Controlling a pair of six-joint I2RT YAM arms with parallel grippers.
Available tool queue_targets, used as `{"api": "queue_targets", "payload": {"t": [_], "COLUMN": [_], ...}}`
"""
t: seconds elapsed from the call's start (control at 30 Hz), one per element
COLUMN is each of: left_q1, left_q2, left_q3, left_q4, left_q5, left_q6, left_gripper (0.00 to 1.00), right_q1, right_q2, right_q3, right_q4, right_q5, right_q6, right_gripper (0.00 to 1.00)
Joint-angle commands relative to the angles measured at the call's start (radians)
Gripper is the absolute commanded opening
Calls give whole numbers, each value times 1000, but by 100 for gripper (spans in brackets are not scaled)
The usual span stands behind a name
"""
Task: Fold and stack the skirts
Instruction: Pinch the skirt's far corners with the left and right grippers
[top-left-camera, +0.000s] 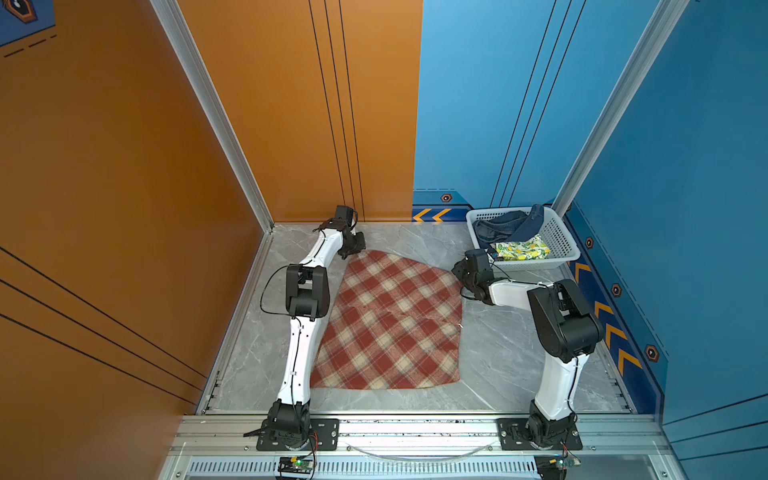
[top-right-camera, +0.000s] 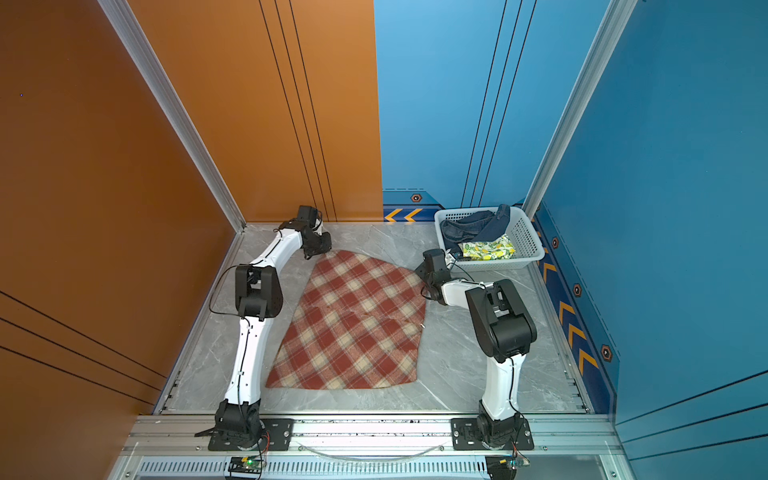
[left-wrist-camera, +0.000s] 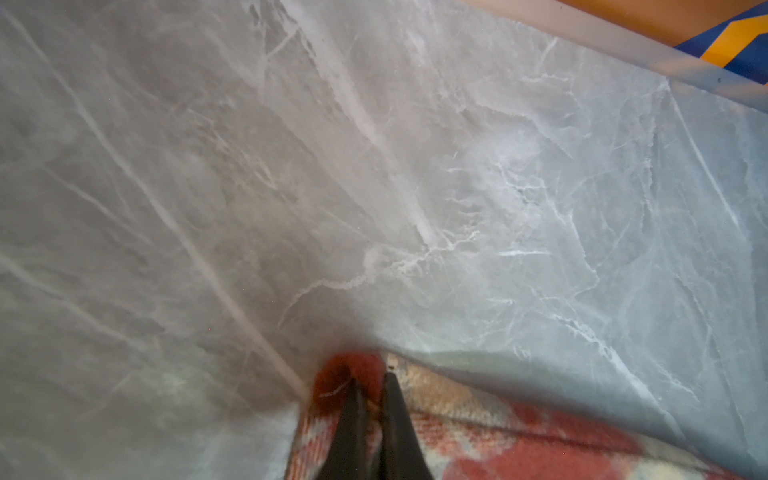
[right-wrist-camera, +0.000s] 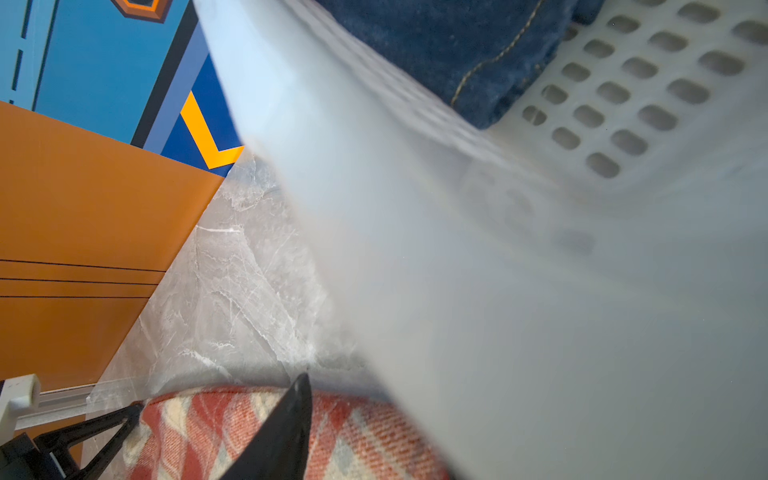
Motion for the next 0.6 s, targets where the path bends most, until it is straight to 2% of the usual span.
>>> {"api": "queue_targets", "payload": {"t": [0.0, 0.33, 0.57], "left_q1": [13, 17, 21], "left_q2": [-58, -65, -78], "left_q3": [-19, -31, -56], "left_q4": [-26, -24, -19], "left_q5": [0, 0, -1], "left_q6": [14, 16, 22], "left_gripper": [0, 0, 0], "right_q1": [-5, 12, 39], "right_q2": [33, 70, 64], "right_q3": [11, 36, 20], "right_q4": [-143, -174, -169], "right_q5": [19, 16, 75], "right_q6": [22, 42, 48], "right_gripper": [53, 55, 51]}}
